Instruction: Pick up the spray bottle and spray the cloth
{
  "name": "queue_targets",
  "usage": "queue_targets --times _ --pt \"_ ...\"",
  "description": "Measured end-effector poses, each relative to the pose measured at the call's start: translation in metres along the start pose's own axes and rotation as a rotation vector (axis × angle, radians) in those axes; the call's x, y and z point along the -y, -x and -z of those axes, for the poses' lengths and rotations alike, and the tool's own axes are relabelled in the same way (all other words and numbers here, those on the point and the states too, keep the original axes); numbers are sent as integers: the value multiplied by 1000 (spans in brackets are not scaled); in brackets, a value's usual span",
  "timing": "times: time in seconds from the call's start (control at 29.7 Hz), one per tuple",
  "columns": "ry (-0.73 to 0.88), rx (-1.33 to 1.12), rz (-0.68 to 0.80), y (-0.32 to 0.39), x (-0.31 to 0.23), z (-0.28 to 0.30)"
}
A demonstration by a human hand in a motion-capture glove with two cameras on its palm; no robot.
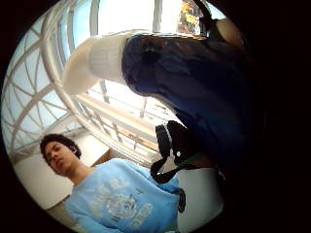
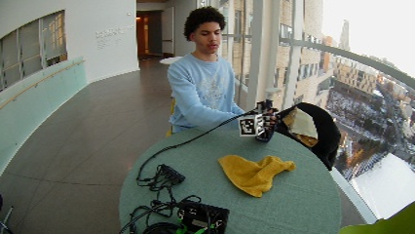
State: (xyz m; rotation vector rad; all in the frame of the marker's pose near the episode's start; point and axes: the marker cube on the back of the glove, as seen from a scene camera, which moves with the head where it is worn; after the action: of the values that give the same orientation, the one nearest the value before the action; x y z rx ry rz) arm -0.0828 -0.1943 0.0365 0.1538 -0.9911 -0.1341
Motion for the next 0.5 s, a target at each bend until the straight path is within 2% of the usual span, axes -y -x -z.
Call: queue_targets --times 0.24,0.5 --pt "2 -61 -11 5 -14 16" --pt "25 -327 -82 21 -68 72"
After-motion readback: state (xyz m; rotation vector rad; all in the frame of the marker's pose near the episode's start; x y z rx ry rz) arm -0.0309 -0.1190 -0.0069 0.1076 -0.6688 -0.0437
